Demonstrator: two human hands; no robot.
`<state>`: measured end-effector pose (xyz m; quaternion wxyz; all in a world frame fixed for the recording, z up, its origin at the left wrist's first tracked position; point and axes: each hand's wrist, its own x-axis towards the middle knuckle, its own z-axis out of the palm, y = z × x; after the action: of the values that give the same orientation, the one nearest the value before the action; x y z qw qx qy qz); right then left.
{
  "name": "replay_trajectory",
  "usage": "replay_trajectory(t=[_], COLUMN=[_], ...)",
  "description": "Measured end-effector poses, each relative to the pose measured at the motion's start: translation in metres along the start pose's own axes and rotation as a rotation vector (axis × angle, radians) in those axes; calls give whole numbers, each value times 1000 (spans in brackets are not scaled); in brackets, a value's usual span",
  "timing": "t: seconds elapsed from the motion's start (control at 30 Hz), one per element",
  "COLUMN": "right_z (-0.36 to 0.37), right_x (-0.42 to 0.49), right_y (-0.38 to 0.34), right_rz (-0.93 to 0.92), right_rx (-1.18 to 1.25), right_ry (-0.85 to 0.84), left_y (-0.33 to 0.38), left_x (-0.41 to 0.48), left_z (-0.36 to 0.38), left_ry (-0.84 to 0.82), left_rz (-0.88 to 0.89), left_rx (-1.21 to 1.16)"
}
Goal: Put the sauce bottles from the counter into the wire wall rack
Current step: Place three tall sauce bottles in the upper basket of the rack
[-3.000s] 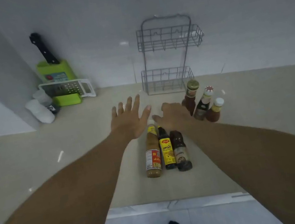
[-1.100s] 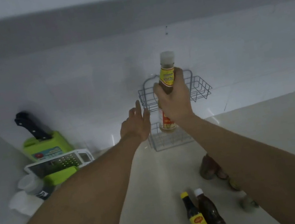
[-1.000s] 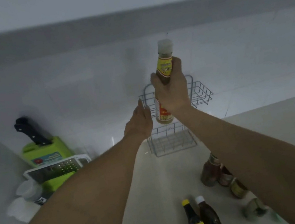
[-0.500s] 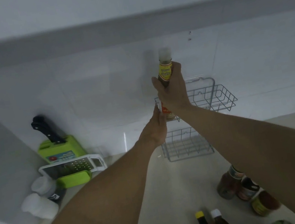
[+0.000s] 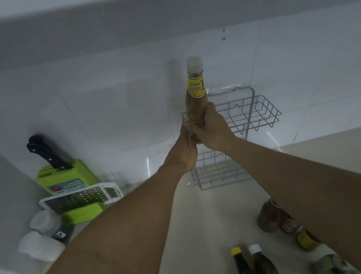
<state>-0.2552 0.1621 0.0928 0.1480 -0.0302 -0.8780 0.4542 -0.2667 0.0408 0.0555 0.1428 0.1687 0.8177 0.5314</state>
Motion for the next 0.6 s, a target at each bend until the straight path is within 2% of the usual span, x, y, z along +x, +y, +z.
replay_trajectory(t=[0.1,0.27,0.37,0.47,0.6], right_z=[-5,-8,-2,10,28], right_x=[-2,-14,-43,-96,-181], right_y=[-1,-5,3,31,85], right_rz=[36,20,-20,-65,144], right_rx=[-58,-85,-114,-113,-242], right_ry=[-24,-34,117,266,94], left_y=[-1,-4,-17,-45,-103], left_x=[2,-5,-22,-53,-108], left_z=[1,3,14,37,75], left_ry=[-15,11,104,173,36], left_rz=[11,14,-52,-54,-119], left_rx=[20,181,446,544,611])
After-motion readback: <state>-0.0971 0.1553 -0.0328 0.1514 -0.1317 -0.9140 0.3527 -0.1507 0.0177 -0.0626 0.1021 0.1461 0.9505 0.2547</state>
